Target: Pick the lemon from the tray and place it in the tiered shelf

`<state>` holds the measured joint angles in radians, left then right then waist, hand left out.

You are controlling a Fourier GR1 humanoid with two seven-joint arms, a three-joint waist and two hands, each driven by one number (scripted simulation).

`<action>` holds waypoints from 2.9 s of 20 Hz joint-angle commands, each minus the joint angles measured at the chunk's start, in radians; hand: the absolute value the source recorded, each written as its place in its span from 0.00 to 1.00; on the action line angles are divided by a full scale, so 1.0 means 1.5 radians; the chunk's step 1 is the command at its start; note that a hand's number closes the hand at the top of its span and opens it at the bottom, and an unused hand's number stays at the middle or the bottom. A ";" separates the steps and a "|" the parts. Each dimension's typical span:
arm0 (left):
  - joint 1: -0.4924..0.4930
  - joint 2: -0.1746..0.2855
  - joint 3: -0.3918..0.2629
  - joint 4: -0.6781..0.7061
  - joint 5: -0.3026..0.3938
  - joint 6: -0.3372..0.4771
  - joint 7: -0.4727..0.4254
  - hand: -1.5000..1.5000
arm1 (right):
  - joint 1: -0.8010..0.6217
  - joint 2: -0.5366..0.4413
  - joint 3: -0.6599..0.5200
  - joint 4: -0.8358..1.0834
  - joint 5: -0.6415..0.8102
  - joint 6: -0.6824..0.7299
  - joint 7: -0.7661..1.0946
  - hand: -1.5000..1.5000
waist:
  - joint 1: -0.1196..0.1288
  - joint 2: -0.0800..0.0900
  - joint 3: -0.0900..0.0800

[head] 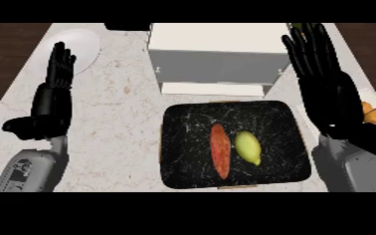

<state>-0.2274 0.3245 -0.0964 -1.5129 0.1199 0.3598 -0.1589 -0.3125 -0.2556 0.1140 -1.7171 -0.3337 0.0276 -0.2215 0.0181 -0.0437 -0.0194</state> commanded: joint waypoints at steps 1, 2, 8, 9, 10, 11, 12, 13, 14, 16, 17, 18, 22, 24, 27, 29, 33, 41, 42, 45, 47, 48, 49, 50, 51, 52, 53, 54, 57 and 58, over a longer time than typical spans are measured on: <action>0.054 0.017 0.017 -0.031 0.036 -0.034 0.040 0.50 | 0.022 -0.015 -0.023 -0.006 0.027 0.012 -0.060 1.00 | -0.006 0.027 0.013; 0.079 0.007 0.017 0.025 0.043 -0.032 0.041 0.50 | 0.101 -0.042 -0.055 -0.058 0.016 0.027 -0.106 1.00 | -0.027 0.025 0.014; 0.152 -0.008 -0.011 0.103 0.118 -0.098 0.191 0.50 | 0.191 -0.127 -0.205 0.112 0.127 -0.062 -0.150 1.00 | -0.046 0.050 0.015; 0.142 -0.017 -0.018 0.120 0.118 -0.100 0.200 0.50 | 0.214 -0.090 -0.193 0.161 0.097 -0.037 -0.185 1.00 | -0.032 0.047 0.016; 0.138 -0.015 -0.022 0.134 0.126 -0.124 0.200 0.50 | 0.209 -0.088 -0.216 0.208 0.054 0.009 -0.240 1.00 | -0.024 0.044 0.017; 0.130 -0.021 -0.036 0.121 0.120 -0.117 0.225 0.50 | 0.209 -0.077 -0.206 0.257 0.058 0.041 -0.306 0.00 | -0.013 0.040 0.017; 0.114 0.011 -0.013 0.137 0.131 -0.139 0.240 0.50 | 0.224 -0.078 -0.226 0.283 0.043 0.076 -0.378 0.00 | -0.017 0.038 0.017; 0.136 0.003 -0.022 0.108 0.133 -0.141 0.239 0.50 | 0.222 -0.086 -0.219 0.326 0.054 0.112 -0.426 0.00 | -0.007 0.034 0.016; 0.146 0.007 -0.018 0.112 0.142 -0.150 0.242 0.50 | 0.223 -0.098 -0.226 0.362 0.072 0.129 -0.482 0.00 | -0.004 0.035 0.016; 0.108 -0.010 -0.025 0.130 0.121 -0.126 0.257 0.50 | 0.208 -0.122 -0.205 0.409 0.122 0.159 -0.547 0.00 | -0.009 0.033 0.015; 0.092 0.002 -0.018 0.114 0.133 -0.135 0.288 0.50 | 0.233 -0.147 -0.206 0.403 0.122 0.196 -0.569 0.00 | -0.012 0.032 0.015; 0.104 -0.011 -0.020 0.145 0.120 -0.132 0.251 0.50 | 0.231 -0.152 -0.186 0.412 0.164 0.185 -0.596 0.00 | -0.011 0.032 0.014; 0.114 0.010 0.002 0.138 0.131 -0.156 0.261 0.50 | 0.308 -0.171 -0.156 0.299 0.184 0.186 -0.578 0.00 | -0.017 0.028 0.013; 0.141 -0.015 -0.022 0.106 0.120 -0.137 0.263 0.50 | 0.322 -0.227 -0.161 0.280 0.187 0.210 -0.556 0.00 | -0.016 0.028 0.013; 0.117 -0.013 -0.015 0.096 0.121 -0.129 0.296 0.50 | 0.397 -0.218 -0.128 0.109 0.220 0.146 -0.455 0.00 | -0.023 0.026 0.012; 0.141 0.010 0.006 0.106 0.136 -0.168 0.279 0.50 | 0.417 -0.197 -0.106 0.039 0.262 0.087 -0.385 0.00 | -0.020 0.027 0.012; 0.112 0.001 0.019 0.132 0.127 -0.158 0.280 0.50 | 0.468 -0.151 -0.098 -0.114 0.272 0.030 -0.223 0.00 | -0.022 0.028 0.012; 0.133 -0.023 0.004 0.094 0.095 -0.143 0.287 0.50 | 0.443 -0.072 -0.012 -0.200 0.438 -0.054 0.003 0.00 | -0.011 0.029 0.013; 0.103 -0.027 0.011 0.138 0.094 -0.157 0.263 0.50 | 0.441 -0.061 0.026 -0.216 0.480 -0.061 0.035 0.00 | -0.013 0.030 0.012; 0.123 -0.043 0.003 0.092 0.093 -0.136 0.299 0.50 | 0.445 -0.048 0.070 -0.231 0.533 -0.046 0.096 0.00 | -0.012 0.029 0.013; 0.133 -0.006 0.022 0.091 0.096 -0.177 0.300 0.50 | 0.423 -0.042 0.079 -0.226 0.574 -0.045 0.120 0.00 | -0.011 0.029 0.013; 0.133 -0.004 0.044 0.140 0.114 -0.210 0.240 0.50 | 0.408 -0.003 0.139 -0.210 0.639 -0.079 0.142 0.00 | -0.010 0.030 0.012; 0.125 -0.045 0.018 0.119 0.082 -0.166 0.267 0.50 | 0.399 -0.035 0.070 -0.241 0.587 -0.031 0.159 0.00 | -0.013 0.029 0.013; 0.113 -0.037 0.025 0.137 0.087 -0.183 0.277 0.50 | 0.468 -0.033 0.089 -0.230 0.609 -0.055 0.101 0.00 | -0.016 0.029 0.013; 0.140 -0.011 0.042 0.086 0.101 -0.198 0.301 0.50 | 0.431 -0.031 0.085 -0.217 0.610 -0.033 0.129 0.00 | -0.012 0.029 0.013; 0.161 -0.050 0.020 0.110 0.077 -0.171 0.251 0.50 | 0.396 -0.020 0.089 -0.190 0.634 -0.039 0.163 0.00 | -0.011 0.029 0.013; 0.109 -0.025 0.035 0.095 0.077 -0.169 0.317 0.50 | 0.401 -0.014 0.092 -0.198 0.645 -0.039 0.168 0.00 | -0.013 0.029 0.013; 0.114 -0.048 0.030 0.130 0.069 -0.170 0.282 0.50 | 0.412 -0.003 0.094 -0.160 0.654 -0.057 0.144 0.00 | -0.014 0.029 0.013; 0.085 -0.058 0.053 0.191 0.060 -0.188 0.229 0.50 | 0.420 0.022 0.105 -0.157 0.681 -0.079 0.151 0.00 | -0.015 0.029 0.013; 0.135 -0.033 0.057 0.119 0.076 -0.205 0.272 0.50 | 0.440 0.035 0.127 -0.196 0.713 -0.089 0.186 0.00 | -0.013 0.028 0.013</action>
<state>-0.0599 0.2701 -0.0281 -1.3133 0.2334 0.0804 0.2430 0.3287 -0.2452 0.2718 -2.0051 0.6578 -0.0712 0.0155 -0.0022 -0.0019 0.0017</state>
